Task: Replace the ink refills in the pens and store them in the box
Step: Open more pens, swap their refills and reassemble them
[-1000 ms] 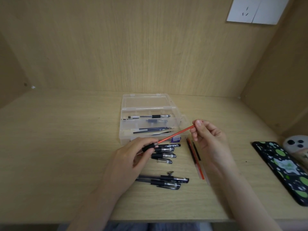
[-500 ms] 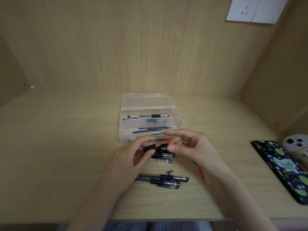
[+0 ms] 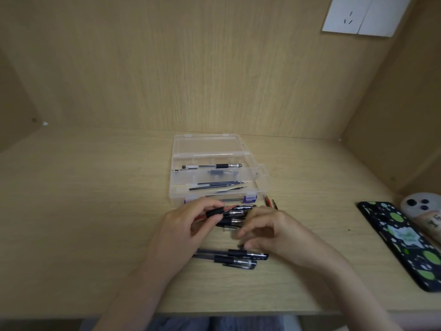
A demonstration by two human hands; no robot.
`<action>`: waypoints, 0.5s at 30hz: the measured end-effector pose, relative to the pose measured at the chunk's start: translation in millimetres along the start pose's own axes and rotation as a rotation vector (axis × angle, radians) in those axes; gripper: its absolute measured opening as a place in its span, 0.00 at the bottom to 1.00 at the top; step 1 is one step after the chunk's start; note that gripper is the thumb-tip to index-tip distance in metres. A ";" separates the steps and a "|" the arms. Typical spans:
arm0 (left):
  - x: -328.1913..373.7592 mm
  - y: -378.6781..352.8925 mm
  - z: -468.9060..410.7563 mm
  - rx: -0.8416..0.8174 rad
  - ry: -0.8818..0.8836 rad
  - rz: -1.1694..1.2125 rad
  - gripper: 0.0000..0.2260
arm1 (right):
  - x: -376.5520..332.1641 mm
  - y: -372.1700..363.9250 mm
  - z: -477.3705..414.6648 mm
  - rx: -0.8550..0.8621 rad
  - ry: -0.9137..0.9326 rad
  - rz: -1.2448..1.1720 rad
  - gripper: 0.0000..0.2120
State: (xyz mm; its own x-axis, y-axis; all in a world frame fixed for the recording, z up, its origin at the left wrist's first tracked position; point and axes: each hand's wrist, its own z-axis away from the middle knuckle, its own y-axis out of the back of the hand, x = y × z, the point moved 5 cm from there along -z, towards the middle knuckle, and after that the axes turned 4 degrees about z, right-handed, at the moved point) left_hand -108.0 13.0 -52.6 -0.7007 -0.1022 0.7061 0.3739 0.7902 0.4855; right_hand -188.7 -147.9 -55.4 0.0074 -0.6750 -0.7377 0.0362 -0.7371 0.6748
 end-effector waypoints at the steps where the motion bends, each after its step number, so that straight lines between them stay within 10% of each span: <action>1: -0.1 -0.2 0.0 -0.003 -0.003 -0.001 0.11 | 0.6 -2.1 -1.3 -0.005 -0.001 -0.001 0.09; 15: 2.8 1.5 0.4 0.003 -0.043 -0.052 0.11 | -14.4 30.6 5.1 0.474 0.019 -0.212 0.07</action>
State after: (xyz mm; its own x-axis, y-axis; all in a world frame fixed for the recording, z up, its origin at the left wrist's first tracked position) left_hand -109.7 14.1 -50.1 -0.7446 -0.1168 0.6572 0.3348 0.7865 0.5190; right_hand -192.8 -160.9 -24.0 0.0676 -0.5118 -0.8564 -0.4177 -0.7941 0.4416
